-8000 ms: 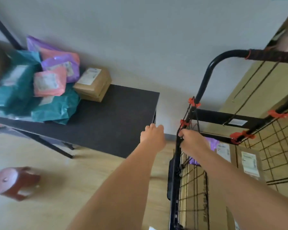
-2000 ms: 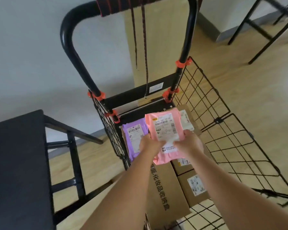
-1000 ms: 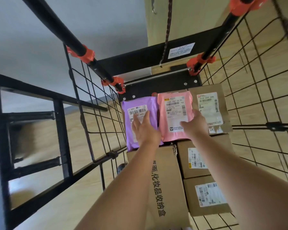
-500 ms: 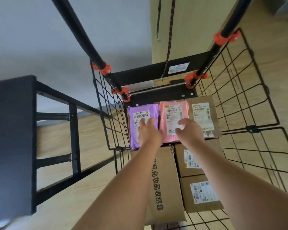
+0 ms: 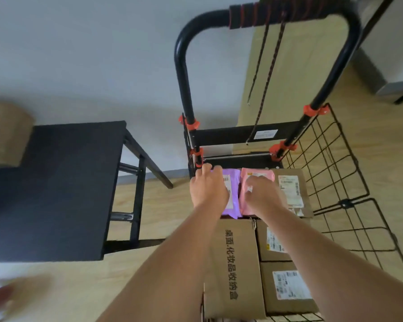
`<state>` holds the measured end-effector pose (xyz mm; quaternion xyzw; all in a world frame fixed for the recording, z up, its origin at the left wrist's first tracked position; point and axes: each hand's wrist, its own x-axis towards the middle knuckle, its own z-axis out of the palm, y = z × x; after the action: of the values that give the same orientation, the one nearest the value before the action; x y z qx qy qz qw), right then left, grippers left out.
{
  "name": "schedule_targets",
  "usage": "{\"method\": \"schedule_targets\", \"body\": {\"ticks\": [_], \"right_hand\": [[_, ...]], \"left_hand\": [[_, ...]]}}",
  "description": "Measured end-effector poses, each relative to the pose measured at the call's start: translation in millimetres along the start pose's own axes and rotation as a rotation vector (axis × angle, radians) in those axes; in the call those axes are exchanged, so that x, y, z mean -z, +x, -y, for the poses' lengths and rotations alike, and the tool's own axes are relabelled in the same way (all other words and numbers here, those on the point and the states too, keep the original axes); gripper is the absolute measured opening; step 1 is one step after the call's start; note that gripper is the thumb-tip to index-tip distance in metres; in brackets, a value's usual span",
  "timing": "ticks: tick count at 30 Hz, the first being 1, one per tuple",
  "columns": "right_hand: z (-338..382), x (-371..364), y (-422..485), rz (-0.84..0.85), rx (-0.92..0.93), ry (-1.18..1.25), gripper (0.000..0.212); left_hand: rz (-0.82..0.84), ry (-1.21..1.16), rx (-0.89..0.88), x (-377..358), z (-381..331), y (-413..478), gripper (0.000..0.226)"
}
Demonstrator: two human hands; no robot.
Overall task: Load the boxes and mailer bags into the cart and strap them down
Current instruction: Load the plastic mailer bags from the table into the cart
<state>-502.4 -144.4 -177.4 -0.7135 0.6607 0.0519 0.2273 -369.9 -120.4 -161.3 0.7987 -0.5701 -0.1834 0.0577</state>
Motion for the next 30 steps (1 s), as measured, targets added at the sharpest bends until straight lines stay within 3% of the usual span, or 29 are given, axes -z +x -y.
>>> {"method": "schedule_targets", "body": {"ticks": [4,8,17,30], "right_hand": [[40.8,16.5,-23.0,-0.102,0.034,-0.001,0.009],[91.2,23.4,-51.4,-0.154,0.102,-0.019,0.002],[208.2,0.8,-117.7,-0.150,0.199,0.014,0.011],[379.5,-91.6,-220.7,-0.074,0.350,-0.066,0.028]], "left_hand": [[-0.141,-0.028,0.008,36.4,30.6,-17.9,0.040],[-0.181,-0.056,0.019,65.9,78.5,-40.1,0.045],[-0.179,-0.086,0.141,113.2,215.4,-98.8,0.047],[-0.157,-0.177,0.291,161.5,412.1,-193.4,0.051]]}}
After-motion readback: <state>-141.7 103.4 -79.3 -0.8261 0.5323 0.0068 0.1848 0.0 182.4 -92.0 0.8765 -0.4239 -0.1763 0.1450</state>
